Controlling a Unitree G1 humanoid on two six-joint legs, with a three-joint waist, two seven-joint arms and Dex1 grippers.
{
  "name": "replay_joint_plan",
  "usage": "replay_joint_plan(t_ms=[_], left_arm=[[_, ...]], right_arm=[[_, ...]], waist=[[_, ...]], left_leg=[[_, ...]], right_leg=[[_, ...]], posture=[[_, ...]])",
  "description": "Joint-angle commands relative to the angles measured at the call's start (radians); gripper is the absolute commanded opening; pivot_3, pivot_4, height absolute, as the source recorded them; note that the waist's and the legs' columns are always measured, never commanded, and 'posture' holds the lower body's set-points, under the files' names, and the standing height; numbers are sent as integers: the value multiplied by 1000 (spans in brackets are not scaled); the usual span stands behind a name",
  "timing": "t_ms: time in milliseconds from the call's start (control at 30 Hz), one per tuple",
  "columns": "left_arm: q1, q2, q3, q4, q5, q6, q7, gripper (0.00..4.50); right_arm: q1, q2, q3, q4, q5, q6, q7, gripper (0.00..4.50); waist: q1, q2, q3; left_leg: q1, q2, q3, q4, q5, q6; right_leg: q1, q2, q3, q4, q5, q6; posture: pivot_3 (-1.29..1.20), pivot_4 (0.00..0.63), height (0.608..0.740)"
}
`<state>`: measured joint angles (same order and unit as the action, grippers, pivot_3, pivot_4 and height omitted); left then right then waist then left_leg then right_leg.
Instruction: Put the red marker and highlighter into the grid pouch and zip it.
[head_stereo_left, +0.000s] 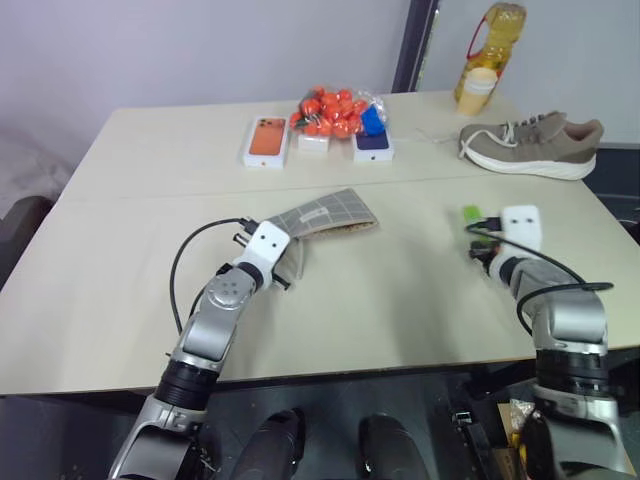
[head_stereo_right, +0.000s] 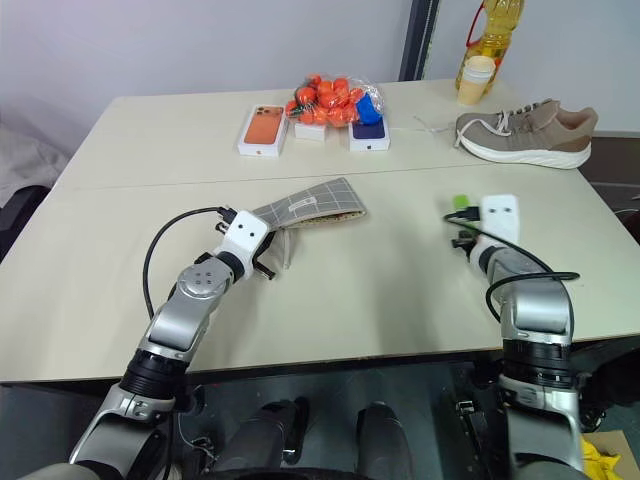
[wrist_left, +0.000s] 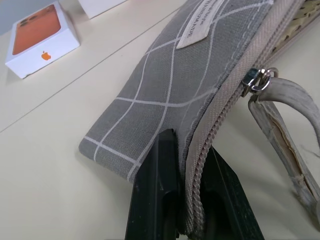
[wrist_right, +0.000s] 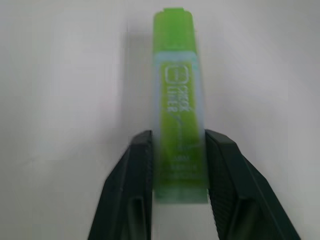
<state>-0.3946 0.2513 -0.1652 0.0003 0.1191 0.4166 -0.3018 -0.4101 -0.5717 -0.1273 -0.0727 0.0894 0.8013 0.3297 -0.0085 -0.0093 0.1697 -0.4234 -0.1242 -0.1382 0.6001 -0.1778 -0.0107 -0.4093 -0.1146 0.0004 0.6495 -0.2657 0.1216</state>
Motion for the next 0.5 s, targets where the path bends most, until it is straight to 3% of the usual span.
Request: replay_joint_plan(t_ms=[33,200,500], left_arm=[[-18,4,23,-29,-8,-22,1,0],[-24,8,29,-32,-17,-33,-10,0],[-18,3,18,-54,-30,-57,-32,0]], right_arm=[[15,-89,128,-151,-9,-161,181,878],[51,-133,181,-280,61,-212,334,878],[57,-122,223,-279,49,-183,360,878]], waist=[[-3,0,0],[-2,-1,0],[1,-1,0]], left_leg=[[0,0,0,0,0,0],[0,0,-1,0,0,0],[0,0,-1,1,0,0]], right_leg=[[0,0,0,0,0,0],[0,0,-1,0,0,0],[0,0,-1,-1,0,0]], posture=[[0,150,740],[0,150,740],[0,150,740]])
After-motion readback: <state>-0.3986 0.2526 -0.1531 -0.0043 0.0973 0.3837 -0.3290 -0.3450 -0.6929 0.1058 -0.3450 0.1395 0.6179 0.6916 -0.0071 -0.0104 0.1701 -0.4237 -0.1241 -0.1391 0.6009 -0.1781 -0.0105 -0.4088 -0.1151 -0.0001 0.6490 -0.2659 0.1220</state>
